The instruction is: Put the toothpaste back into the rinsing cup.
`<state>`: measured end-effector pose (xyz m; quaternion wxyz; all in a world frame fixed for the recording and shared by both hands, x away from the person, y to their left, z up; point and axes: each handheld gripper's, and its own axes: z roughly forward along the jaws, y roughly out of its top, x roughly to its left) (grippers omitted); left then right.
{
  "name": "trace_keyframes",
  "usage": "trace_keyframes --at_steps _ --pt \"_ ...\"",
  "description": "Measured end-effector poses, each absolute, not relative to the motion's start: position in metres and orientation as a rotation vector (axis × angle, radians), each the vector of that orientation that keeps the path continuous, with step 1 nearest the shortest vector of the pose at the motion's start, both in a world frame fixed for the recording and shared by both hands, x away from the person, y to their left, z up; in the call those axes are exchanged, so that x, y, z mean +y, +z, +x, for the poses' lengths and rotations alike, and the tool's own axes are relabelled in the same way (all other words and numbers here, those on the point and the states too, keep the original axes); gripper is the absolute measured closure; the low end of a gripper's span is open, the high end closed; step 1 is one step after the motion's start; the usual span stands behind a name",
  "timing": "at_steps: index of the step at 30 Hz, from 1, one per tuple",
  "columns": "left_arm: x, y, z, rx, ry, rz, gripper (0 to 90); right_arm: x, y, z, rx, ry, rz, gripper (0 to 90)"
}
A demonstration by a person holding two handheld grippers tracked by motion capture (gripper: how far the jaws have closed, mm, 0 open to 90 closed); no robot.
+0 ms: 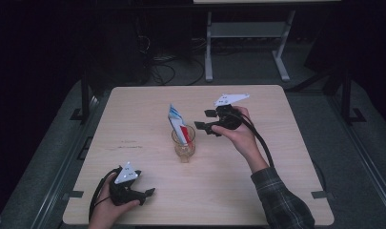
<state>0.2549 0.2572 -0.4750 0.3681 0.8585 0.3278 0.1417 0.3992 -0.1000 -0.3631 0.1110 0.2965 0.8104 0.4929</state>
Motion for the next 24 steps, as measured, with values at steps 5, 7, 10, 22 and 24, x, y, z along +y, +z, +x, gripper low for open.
trace_keyframes --at_steps 5,7,10,22,24 --pt "0.257 -0.475 0.255 0.839 0.363 2.207 13.6 -0.118 -0.369 0.390 2.364 1.446 0.900 33.4" --pt "0.257 -0.475 0.255 0.839 0.362 2.207 13.6 -0.123 -0.372 0.386 2.361 1.438 0.905 32.8" --pt "0.257 -0.475 0.255 0.839 0.362 2.206 13.6 -0.133 -0.375 0.382 2.356 1.415 0.919 32.8" --pt "0.257 -0.475 0.255 0.839 0.363 2.207 13.6 -0.172 -0.389 0.357 2.325 1.362 0.994 31.4" --pt "0.257 -0.475 0.255 0.839 0.363 2.207 13.6 -0.177 -0.391 0.353 2.321 1.351 1.001 31.3"
